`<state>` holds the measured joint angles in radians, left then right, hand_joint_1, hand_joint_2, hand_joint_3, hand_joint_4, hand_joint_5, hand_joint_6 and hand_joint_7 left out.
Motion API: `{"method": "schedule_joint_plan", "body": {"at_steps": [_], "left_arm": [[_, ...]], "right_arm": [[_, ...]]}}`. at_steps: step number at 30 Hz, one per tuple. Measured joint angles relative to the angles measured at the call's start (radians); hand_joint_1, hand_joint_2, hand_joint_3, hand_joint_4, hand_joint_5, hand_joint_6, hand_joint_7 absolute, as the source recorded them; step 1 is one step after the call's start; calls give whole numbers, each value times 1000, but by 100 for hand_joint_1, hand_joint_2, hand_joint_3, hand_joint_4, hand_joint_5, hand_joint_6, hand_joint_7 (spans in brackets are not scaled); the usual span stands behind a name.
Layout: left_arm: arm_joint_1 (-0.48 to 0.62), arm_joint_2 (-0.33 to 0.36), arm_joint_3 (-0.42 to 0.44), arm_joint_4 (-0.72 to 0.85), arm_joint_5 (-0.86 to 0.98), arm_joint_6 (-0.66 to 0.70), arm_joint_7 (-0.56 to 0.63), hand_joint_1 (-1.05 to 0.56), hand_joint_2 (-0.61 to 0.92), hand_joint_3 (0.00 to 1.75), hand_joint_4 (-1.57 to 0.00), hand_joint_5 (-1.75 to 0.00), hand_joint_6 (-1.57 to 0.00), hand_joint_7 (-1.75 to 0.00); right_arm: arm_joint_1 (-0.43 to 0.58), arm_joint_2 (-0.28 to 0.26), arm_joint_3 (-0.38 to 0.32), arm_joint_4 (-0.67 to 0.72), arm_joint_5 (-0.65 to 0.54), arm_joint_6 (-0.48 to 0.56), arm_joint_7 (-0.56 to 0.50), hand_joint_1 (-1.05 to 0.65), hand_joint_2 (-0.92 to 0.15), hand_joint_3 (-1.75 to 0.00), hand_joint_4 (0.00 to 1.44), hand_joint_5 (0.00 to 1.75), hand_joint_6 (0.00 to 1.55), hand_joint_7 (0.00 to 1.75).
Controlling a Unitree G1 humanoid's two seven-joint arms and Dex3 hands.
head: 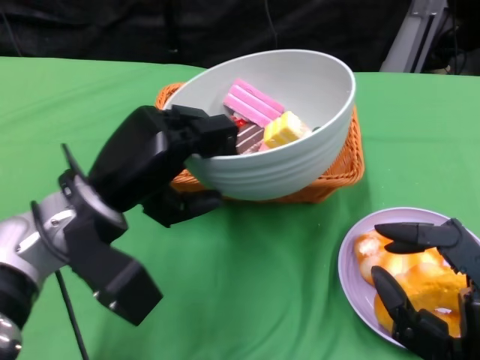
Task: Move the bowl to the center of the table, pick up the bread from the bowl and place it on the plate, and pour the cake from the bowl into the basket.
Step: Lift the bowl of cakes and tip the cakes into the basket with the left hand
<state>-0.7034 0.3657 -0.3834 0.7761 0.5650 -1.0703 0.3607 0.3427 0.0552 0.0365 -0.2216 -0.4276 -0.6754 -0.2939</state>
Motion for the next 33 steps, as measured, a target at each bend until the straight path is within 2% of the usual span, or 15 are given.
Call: {"method": "schedule_joint_plan", "body": {"at_steps": [5, 10, 21, 29, 33], "left_arm": [[0, -48, 34, -13, -92, 64, -139, -12, 21, 166, -100, -175, -78, -175], [1, -62, 63, -31, -109, 96, -197, -10, 21, 166, -100, -175, -79, -175], [35, -157, 114, -103, -268, 240, -378, -6, 17, 168, -101, -175, -80, -175], [49, -254, 149, -108, -365, 349, -454, -11, 19, 173, -98, -175, -79, -175], [52, -292, 173, -121, -399, 421, -478, -9, 22, 173, -98, -175, -80, -175]], "right_arm": [[0, -2, 2, -3, 3, 9, 5, -24, -72, -53, 49, 132, 51, 96], [0, -4, 3, -3, 6, 9, 8, -27, -73, -52, 50, 133, 52, 97], [12, -3, 7, -4, 1, 9, 7, -31, -77, -50, 50, 131, 51, 99], [14, -4, 8, -7, 0, 8, 7, -30, -79, -47, 50, 131, 50, 99], [14, -7, 10, -6, 1, 7, 7, -30, -79, -46, 49, 131, 50, 99]]}}
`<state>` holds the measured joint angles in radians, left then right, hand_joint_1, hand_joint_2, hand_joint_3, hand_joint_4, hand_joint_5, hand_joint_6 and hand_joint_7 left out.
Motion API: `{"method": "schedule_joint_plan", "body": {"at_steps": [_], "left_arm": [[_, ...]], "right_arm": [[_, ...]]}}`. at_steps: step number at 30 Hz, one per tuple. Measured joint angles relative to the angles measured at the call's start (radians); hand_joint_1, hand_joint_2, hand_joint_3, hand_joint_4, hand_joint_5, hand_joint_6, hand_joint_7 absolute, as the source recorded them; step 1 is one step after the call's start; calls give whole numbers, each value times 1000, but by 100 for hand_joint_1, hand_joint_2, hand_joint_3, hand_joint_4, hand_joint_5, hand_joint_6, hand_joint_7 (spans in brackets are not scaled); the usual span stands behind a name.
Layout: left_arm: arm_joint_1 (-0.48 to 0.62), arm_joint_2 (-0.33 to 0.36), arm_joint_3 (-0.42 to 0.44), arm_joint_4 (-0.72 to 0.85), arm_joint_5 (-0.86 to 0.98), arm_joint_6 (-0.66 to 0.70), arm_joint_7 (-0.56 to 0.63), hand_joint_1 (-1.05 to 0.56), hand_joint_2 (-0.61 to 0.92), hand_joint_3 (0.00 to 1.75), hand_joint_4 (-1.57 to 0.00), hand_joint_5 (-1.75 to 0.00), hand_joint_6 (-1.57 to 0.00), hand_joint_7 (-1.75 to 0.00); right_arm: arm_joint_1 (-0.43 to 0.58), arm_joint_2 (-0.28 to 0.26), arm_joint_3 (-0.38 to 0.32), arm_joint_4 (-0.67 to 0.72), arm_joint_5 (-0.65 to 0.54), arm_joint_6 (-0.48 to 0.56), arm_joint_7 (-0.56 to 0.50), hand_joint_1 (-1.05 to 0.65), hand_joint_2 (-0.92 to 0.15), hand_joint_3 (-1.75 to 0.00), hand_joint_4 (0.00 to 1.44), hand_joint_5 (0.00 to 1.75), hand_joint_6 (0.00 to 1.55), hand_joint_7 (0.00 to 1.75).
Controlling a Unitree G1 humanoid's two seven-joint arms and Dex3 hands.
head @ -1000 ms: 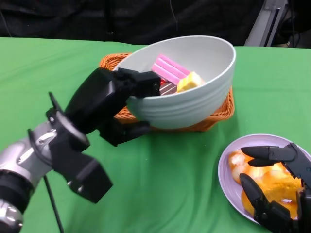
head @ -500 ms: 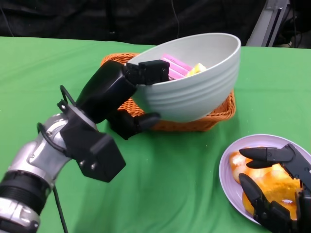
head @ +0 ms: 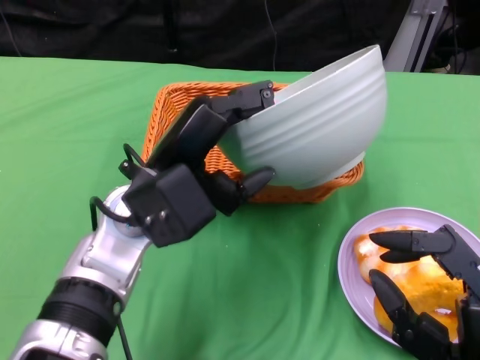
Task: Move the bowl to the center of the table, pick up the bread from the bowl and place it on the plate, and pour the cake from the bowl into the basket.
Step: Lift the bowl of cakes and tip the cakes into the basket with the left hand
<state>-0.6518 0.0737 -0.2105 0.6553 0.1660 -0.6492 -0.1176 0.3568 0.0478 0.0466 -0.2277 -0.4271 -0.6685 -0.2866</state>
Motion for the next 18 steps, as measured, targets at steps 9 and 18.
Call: {"method": "schedule_joint_plan", "body": {"at_steps": [9, 18], "left_arm": [[3, -57, 57, -19, -67, 131, -37, -10, 25, 166, -98, -175, -81, -175], [4, -116, 108, -50, -64, 230, 32, -13, 25, 168, -101, -175, -83, -174]], "right_arm": [[1, -7, 1, 7, 3, -5, 0, -30, -79, -43, 50, 133, 54, 98], [2, -7, 3, 15, 21, -13, 1, -28, -81, -42, 51, 134, 53, 96]]}}
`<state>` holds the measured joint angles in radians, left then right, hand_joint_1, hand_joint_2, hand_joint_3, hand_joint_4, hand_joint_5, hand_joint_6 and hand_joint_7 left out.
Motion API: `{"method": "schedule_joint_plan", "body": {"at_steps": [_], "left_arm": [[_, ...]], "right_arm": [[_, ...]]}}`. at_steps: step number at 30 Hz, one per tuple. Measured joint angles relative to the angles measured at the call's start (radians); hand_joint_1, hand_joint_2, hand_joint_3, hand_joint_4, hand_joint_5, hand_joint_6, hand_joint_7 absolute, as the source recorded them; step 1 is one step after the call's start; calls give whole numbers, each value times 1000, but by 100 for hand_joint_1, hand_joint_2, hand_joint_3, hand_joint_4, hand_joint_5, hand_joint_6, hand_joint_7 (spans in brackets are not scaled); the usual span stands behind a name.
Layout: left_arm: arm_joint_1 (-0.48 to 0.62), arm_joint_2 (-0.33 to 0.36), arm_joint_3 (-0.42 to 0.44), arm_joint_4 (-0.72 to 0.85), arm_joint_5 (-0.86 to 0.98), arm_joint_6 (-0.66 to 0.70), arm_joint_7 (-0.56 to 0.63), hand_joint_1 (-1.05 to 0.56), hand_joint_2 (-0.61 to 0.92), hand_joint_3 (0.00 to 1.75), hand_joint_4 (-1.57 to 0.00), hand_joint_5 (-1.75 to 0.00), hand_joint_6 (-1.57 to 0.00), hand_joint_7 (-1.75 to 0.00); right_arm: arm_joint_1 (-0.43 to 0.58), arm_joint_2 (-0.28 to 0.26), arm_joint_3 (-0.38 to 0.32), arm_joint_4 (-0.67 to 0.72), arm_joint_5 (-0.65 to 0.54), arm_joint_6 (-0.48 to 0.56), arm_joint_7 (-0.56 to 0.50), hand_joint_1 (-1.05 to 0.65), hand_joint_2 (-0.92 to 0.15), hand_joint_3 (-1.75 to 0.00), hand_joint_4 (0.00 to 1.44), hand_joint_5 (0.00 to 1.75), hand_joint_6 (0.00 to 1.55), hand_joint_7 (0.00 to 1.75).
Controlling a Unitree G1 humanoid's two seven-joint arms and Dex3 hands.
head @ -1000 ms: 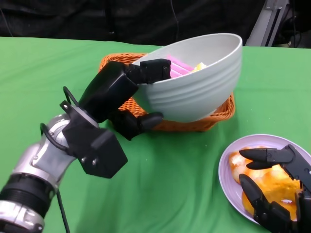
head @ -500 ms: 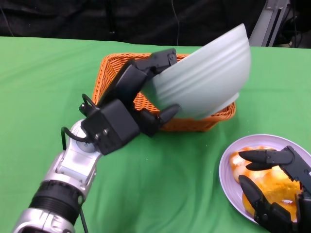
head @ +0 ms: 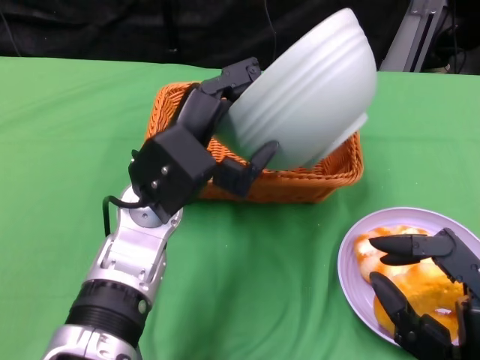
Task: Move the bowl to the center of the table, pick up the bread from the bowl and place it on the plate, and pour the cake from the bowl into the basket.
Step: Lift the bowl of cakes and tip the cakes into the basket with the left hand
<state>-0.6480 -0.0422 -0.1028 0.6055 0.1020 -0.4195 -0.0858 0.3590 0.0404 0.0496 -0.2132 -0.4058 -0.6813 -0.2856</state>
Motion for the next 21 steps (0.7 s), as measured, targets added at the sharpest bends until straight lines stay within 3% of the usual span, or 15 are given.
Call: {"method": "schedule_joint_plan", "body": {"at_steps": [8, 21], "left_arm": [[1, -45, 46, -55, -42, 103, 23, -7, 19, 174, -103, -175, -87, -169], [19, -53, 56, -65, -42, 121, 23, -7, 19, 175, -103, -175, -87, -169]], "right_arm": [[0, -2, 1, 15, 8, -25, 5, -25, -83, -40, 52, 133, 52, 95], [0, -2, -1, 24, 13, -35, 12, -25, -85, -36, 52, 133, 51, 95]]}}
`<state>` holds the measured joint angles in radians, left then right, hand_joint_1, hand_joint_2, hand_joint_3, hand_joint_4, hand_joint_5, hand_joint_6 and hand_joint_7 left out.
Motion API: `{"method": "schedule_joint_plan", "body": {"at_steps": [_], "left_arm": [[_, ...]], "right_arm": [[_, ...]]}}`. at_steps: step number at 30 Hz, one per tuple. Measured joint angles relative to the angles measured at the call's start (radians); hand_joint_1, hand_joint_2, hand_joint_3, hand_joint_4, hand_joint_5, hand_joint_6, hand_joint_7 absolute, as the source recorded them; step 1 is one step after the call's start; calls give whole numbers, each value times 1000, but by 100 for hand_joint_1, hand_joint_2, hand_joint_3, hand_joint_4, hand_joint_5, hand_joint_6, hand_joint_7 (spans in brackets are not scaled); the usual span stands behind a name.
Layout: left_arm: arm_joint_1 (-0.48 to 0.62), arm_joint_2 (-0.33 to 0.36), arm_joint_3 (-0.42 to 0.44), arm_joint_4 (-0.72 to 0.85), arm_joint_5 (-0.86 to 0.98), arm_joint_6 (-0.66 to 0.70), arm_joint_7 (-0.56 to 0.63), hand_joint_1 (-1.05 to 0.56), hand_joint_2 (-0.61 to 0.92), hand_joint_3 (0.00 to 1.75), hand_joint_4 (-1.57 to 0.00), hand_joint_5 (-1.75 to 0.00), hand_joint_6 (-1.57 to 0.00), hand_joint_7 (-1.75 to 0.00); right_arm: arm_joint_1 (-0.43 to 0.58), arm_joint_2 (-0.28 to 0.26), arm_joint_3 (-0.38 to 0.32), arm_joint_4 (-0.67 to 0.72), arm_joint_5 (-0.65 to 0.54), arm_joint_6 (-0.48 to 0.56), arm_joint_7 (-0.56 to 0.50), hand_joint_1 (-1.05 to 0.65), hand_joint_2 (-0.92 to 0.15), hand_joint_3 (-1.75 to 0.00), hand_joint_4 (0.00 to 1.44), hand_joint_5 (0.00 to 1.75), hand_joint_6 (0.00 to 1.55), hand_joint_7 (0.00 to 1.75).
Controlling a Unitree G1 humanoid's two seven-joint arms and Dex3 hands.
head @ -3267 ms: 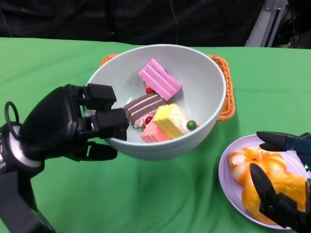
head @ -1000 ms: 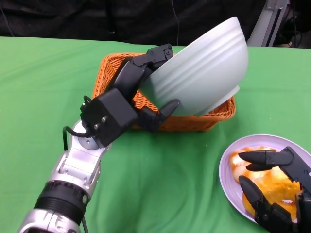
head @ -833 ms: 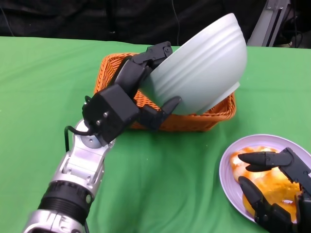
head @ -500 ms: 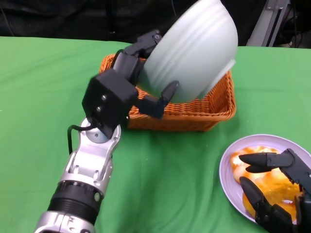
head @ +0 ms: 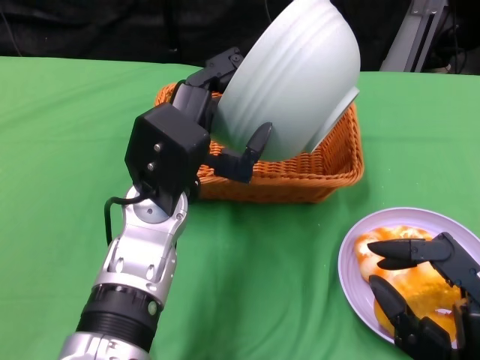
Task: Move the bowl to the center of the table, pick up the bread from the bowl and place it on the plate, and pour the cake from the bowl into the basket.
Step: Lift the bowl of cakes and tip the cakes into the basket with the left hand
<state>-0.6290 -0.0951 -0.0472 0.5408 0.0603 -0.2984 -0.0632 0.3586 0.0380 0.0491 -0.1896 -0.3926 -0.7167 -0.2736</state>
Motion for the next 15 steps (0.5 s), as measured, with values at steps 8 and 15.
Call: {"method": "schedule_joint_plan", "body": {"at_steps": [8, 15], "left_arm": [[-11, -64, 123, -24, -234, 200, -11, -13, 18, 174, -102, -175, -84, -175], [-16, -89, 156, -58, -309, 284, -11, -11, 23, 174, -103, -175, -85, -175]], "right_arm": [[6, 1, -2, -17, -19, 22, 1, -30, -85, -35, 52, 131, 52, 96], [6, 2, -2, -18, -19, 28, 1, -29, -85, -34, 52, 131, 52, 96]]}}
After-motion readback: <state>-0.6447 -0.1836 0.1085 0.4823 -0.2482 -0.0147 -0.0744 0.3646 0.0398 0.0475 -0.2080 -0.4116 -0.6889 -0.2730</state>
